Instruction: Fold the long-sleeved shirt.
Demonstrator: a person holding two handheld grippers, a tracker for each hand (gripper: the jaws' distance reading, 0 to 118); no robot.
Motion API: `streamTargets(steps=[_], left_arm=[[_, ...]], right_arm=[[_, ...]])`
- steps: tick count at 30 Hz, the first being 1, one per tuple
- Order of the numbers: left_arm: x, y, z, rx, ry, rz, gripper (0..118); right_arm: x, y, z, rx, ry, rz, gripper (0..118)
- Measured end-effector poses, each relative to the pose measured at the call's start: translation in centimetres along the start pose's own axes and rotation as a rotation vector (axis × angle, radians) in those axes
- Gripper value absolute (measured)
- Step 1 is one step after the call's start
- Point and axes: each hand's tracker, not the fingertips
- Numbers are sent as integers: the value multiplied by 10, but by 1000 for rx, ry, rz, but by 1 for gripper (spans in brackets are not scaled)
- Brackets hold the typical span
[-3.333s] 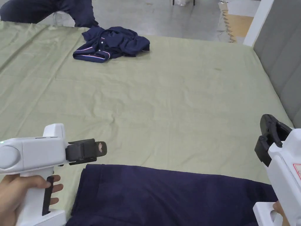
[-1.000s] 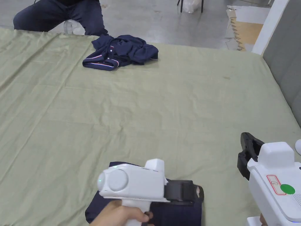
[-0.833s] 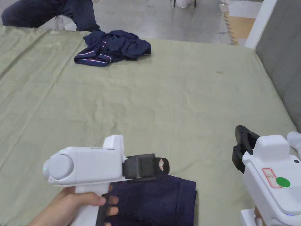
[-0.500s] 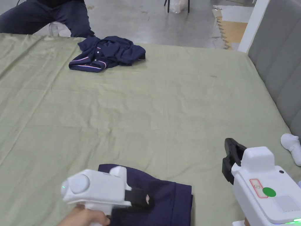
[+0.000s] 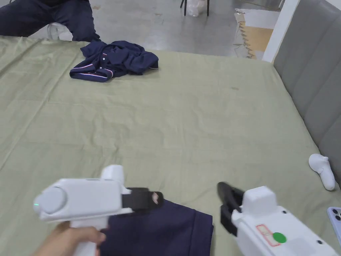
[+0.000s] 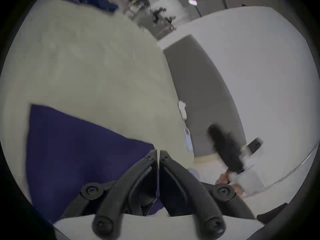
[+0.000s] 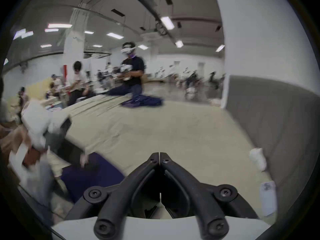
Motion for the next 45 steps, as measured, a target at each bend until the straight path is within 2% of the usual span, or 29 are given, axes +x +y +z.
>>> streamTargets(steps=[1,3,7,8,9,10,11,12,14,15,16,17,18,19,20,21,23,24,25,28,34,37,39,41,43,44,45], left_arm=[[-9,6,18,37,28,5,8],[-28,13,40,59,66,24,8],[-68,16,59,43,51,100,11],[-79,16,60,41,55,134,24],[-87,15,60,28,73,157,47],[-94,15,58,0,94,141,83],[-101,14,53,-38,118,124,104],[-109,13,47,-75,131,119,112],[-122,11,36,-89,111,128,109],[-128,8,24,-152,77,171,108],[-133,6,12,-217,85,226,101],[-138,2,1,-248,63,282,86],[-140,-4,-12,-257,49,336,76],[-137,-9,-23,-266,99,319,73],[-137,-13,-27,-254,124,271,63],[-134,-16,-24,-187,97,242,50],[-151,-12,-16,-182,62,299,45],[-152,-12,-10,-174,48,302,33],[-155,-9,0,-146,35,282,26],[-166,8,41,-87,42,279,22],[-209,57,157,40,258,243,22],[-242,79,213,83,373,278,22],[-267,93,245,97,434,281,22],[-300,103,278,183,457,409,22],[-327,108,298,191,508,420,22],[-337,108,300,176,536,470,22],[-345,107,302,167,551,484,22]], right_arm=[[-13,-10,-16,-65,71,20,0],[-34,-37,-50,-175,113,66,0],[-48,-86,-96,-360,85,111,0],[-48,-92,-99,-365,76,85,0],[-48,-94,-98,-350,73,74,0],[-45,-96,-96,-339,77,58,0],[-44,-94,-95,-333,73,50,0],[-44,-92,-95,-334,72,46,0],[-43,-91,-94,-328,69,52,0],[-42,-91,-94,-325,66,53,0],[-41,-91,-94,-326,69,49,0],[-40,-91,-95,-326,70,45,0],[-40,-91,-94,-325,71,42,0],[-40,-91,-93,-324,71,41,0],[-40,-91,-93,-323,68,47,0],[-39,-90,-93,-324,66,51,0],[-40,-85,-90,-320,59,53,0],[-42,-78,-87,-292,53,46,0],[-45,-69,-86,-257,65,32,0],[-62,-38,-85,-156,95,55,0],[-130,28,-110,24,237,112,0],[-173,57,-140,37,336,135,0],[-203,71,-164,30,380,179,0],[-229,79,-185,19,424,208,0],[-250,82,-205,-2,453,244,0],[-258,83,-212,-3,454,254,0],[-262,82,-220,-26,477,244,0]])
